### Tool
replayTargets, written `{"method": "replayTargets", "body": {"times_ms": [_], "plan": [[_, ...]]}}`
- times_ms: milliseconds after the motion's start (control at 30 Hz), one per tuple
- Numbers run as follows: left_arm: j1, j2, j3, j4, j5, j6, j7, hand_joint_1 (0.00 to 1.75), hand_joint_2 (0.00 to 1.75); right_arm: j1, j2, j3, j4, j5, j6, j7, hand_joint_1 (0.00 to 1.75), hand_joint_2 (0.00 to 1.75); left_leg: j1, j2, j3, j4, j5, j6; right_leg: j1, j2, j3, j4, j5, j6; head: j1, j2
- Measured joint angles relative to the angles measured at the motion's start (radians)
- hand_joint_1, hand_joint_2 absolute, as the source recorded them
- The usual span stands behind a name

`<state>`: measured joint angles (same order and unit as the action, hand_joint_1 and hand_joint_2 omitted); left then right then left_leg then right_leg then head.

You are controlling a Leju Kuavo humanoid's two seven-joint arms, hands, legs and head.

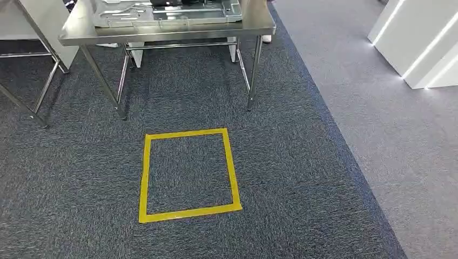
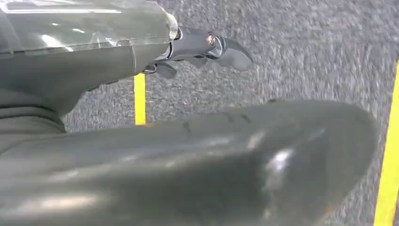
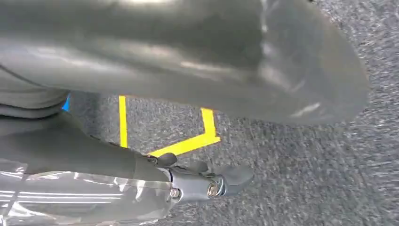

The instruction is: Take the parts from the cabinet and place them on the table.

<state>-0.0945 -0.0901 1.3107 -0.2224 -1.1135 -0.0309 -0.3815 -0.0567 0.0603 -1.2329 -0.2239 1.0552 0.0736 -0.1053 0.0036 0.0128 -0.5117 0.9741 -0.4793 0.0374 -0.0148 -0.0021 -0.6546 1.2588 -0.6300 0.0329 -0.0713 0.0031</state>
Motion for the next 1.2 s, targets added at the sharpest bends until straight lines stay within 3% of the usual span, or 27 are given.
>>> {"method": "replayTargets", "body": {"times_ms": [33,67,100,167,200,233,333,367,400,433,500,533,567,600,667,700,733,767,867,900,933,1000,1033,1067,1100,1167,1200], "plan": [[0.001,0.000,0.000,0.000,0.000,0.000,0.000,0.00,0.00,0.001,0.000,0.000,0.000,0.000,0.000,0.000,0.00,0.00,-0.003,0.000,-0.005,0.002,0.002,0.001,0.000,0.000,-0.024,0.055,-0.012,0.001,0.000,0.000],[0.002,0.000,0.000,0.000,0.000,0.000,0.000,0.00,0.00,0.003,0.000,0.000,0.000,0.000,0.000,0.000,0.00,0.00,-0.004,0.000,-0.008,0.005,0.003,0.001,0.000,0.000,-0.021,0.056,0.002,-0.001,0.000,0.000],[0.002,0.000,0.000,0.000,0.000,0.000,0.001,0.00,0.00,0.004,0.000,-0.001,0.000,0.000,0.000,0.000,0.00,0.00,-0.006,-0.001,-0.008,0.006,0.003,0.001,0.001,0.000,0.002,0.015,0.032,-0.004,0.000,0.000],[0.002,0.000,0.000,0.000,0.000,0.000,0.001,0.00,0.00,0.003,0.000,-0.001,0.000,0.000,0.000,0.000,0.00,0.00,-0.010,-0.002,-0.006,0.011,0.002,0.000,0.004,0.000,0.101,-0.173,0.124,-0.019,0.000,0.000],[0.002,-0.002,-0.001,0.001,0.000,0.000,0.001,0.00,0.00,0.002,0.000,-0.001,0.000,0.000,0.000,0.000,0.00,0.00,-0.010,-0.001,-0.008,0.013,0.001,-0.002,0.009,-0.001,0.134,-0.246,0.137,-0.030,0.000,0.000],[0.000,-0.003,-0.001,0.001,0.000,0.000,0.001,0.00,0.00,0.000,-0.002,-0.002,0.000,0.000,0.000,0.000,0.00,0.00,-0.018,-0.001,-0.012,0.020,-0.001,-0.007,0.011,-0.001,0.138,-0.265,0.131,-0.033,0.000,0.000],[0.000,-0.003,-0.001,0.001,0.000,0.000,0.001,0.00,0.00,0.002,-0.002,-0.003,0.000,0.000,0.000,0.000,0.00,0.00,-0.013,0.000,-0.016,0.015,0.006,-0.022,0.017,0.000,0.132,-0.263,0.137,-0.040,0.000,0.000],[0.000,-0.002,-0.001,0.001,0.000,0.000,0.001,0.00,0.00,0.002,-0.001,-0.004,0.000,0.000,0.000,0.000,0.00,0.00,-0.019,-0.001,-0.017,0.018,0.002,-0.029,0.004,-0.001,0.136,-0.276,0.145,-0.049,0.000,0.000],[0.001,-0.001,-0.001,0.001,0.000,0.001,0.002,0.00,0.00,0.002,0.000,-0.004,0.000,0.000,0.000,0.000,0.00,0.00,-0.013,-0.004,-0.026,0.038,-0.017,-0.036,0.003,-0.003,0.136,-0.281,0.150,-0.052,0.000,0.000],[0.000,0.000,-0.001,0.001,0.000,0.002,0.005,0.00,0.00,0.001,0.000,-0.005,0.000,0.000,0.000,-0.002,0.00,0.00,-0.012,-0.005,-0.048,0.090,-0.054,-0.042,0.002,-0.005,0.133,-0.281,0.152,-0.057,0.000,0.000],[0.001,0.000,-0.001,0.001,-0.002,0.002,0.011,0.00,0.00,0.001,0.000,-0.006,0.000,0.000,0.001,-0.004,0.00,0.00,-0.002,-0.005,-0.124,0.261,-0.137,-0.051,0.003,-0.005,0.128,-0.280,0.153,-0.058,0.000,0.000],[0.003,0.000,-0.001,0.001,-0.003,0.002,0.013,0.00,0.00,0.002,0.000,-0.007,0.000,-0.001,0.001,-0.006,0.00,0.00,0.001,-0.005,-0.151,0.324,-0.155,-0.056,0.002,-0.005,0.126,-0.278,0.153,-0.058,0.000,0.000],[0.004,0.000,-0.001,0.001,-0.003,0.002,0.014,0.00,0.00,0.003,0.000,-0.008,0.000,-0.002,0.001,-0.008,0.00,0.00,0.005,-0.005,-0.158,0.341,-0.148,-0.060,0.002,-0.004,0.126,-0.276,0.153,-0.057,0.000,0.000],[0.004,0.002,-0.001,0.001,-0.003,0.002,0.014,0.00,0.00,0.003,0.001,-0.010,0.000,-0.004,0.002,-0.013,0.00,0.00,0.010,-0.005,-0.141,0.308,-0.118,-0.063,0.001,-0.004,0.127,-0.274,0.152,-0.056,0.000,0.000],[0.003,0.005,-0.001,0.001,-0.003,0.003,0.013,0.00,0.00,0.002,0.005,-0.016,0.000,-0.010,0.007,-0.022,0.00,0.00,0.017,-0.004,-0.052,0.127,-0.023,-0.067,-0.003,-0.001,0.128,-0.266,0.147,-0.048,0.000,0.000],[0.002,0.006,-0.001,0.001,-0.003,0.003,0.013,0.00,0.00,0.002,0.006,-0.017,0.000,-0.015,0.009,-0.023,0.00,0.00,0.019,-0.005,-0.015,0.045,-0.005,-0.066,-0.003,-0.001,0.127,-0.260,0.143,-0.042,0.000,0.000],[0.001,0.006,-0.001,0.002,-0.003,0.002,0.013,0.00,0.00,0.001,0.006,-0.018,0.000,-0.018,0.011,-0.023,0.00,0.00,0.012,-0.007,-0.009,0.027,-0.019,-0.060,0.002,0.000,0.122,-0.253,0.140,-0.034,0.000,0.000],[0.000,0.007,-0.002,0.002,-0.003,0.002,0.011,0.00,0.00,0.001,0.007,-0.020,0.000,-0.023,0.016,-0.020,0.00,0.00,0.011,-0.007,-0.014,0.032,-0.016,-0.048,0.002,0.001,0.119,-0.253,0.143,-0.028,0.000,0.000],[0.004,0.007,-0.002,0.002,-0.003,0.001,0.010,0.00,0.00,-0.004,0.008,-0.034,0.001,-0.044,0.013,0.044,0.00,0.00,0.008,-0.011,-0.018,0.026,-0.009,-0.025,-0.002,-0.003,0.119,-0.256,0.145,-0.009,0.000,0.000],[0.002,0.007,-0.002,0.002,-0.003,0.002,0.010,0.00,0.00,-0.004,0.008,-0.039,0.002,-0.046,0.011,0.060,0.00,0.00,0.012,-0.012,-0.015,0.022,-0.003,-0.017,-0.007,-0.002,0.116,-0.241,0.130,-0.006,0.000,0.000],[0.000,0.010,-0.002,0.001,-0.003,0.005,0.010,0.00,0.00,-0.004,0.008,-0.042,0.002,-0.047,0.009,0.070,0.00,0.00,0.011,-0.014,-0.018,0.022,-0.001,-0.012,-0.006,-0.001,0.093,-0.193,0.092,-0.004,0.000,0.000],[0.001,0.013,-0.002,0.001,-0.003,0.011,0.012,0.00,0.00,-0.004,0.008,-0.045,0.002,-0.047,0.006,0.076,0.00,0.00,0.007,-0.017,-0.023,0.023,0.002,-0.008,-0.007,0.000,0.018,-0.031,0.009,0.000,0.000,0.000],[0.002,0.015,-0.002,0.001,-0.002,0.016,0.014,0.00,0.00,-0.004,0.007,-0.048,0.002,-0.046,0.005,0.077,0.00,0.00,0.005,-0.020,-0.026,0.023,0.002,-0.007,-0.006,0.000,-0.017,0.042,-0.015,0.001,0.000,0.000],[0.003,0.016,-0.002,0.001,-0.003,0.019,0.014,0.00,0.00,-0.003,0.008,-0.048,0.002,-0.043,0.005,0.078,0.00,0.00,0.004,-0.025,-0.026,0.024,0.002,-0.007,-0.006,0.000,-0.031,0.070,-0.012,0.000,0.000,0.000],[0.004,0.017,-0.002,0.001,-0.003,0.020,0.014,0.00,0.00,-0.002,0.008,-0.048,0.002,-0.040,0.006,0.078,0.00,0.00,0.004,-0.033,-0.025,0.024,0.002,-0.007,-0.006,0.001,-0.020,0.048,0.014,-0.003,0.000,0.000],[0.004,0.017,-0.002,0.002,-0.004,0.021,0.013,0.00,0.00,-0.001,0.008,-0.048,0.002,-0.031,0.008,0.076,0.00,0.00,0.001,-0.049,-0.021,0.024,0.002,-0.007,-0.005,0.009,0.060,-0.114,0.107,-0.014,0.000,0.000],[0.003,0.017,-0.002,0.001,-0.005,0.021,0.013,0.00,0.00,-0.001,0.007,-0.048,0.002,-0.028,0.008,0.073,0.00,0.00,0.000,-0.055,-0.020,0.024,0.002,-0.008,-0.002,0.031,0.102,-0.201,0.143,-0.024,0.000,0.000]]}}
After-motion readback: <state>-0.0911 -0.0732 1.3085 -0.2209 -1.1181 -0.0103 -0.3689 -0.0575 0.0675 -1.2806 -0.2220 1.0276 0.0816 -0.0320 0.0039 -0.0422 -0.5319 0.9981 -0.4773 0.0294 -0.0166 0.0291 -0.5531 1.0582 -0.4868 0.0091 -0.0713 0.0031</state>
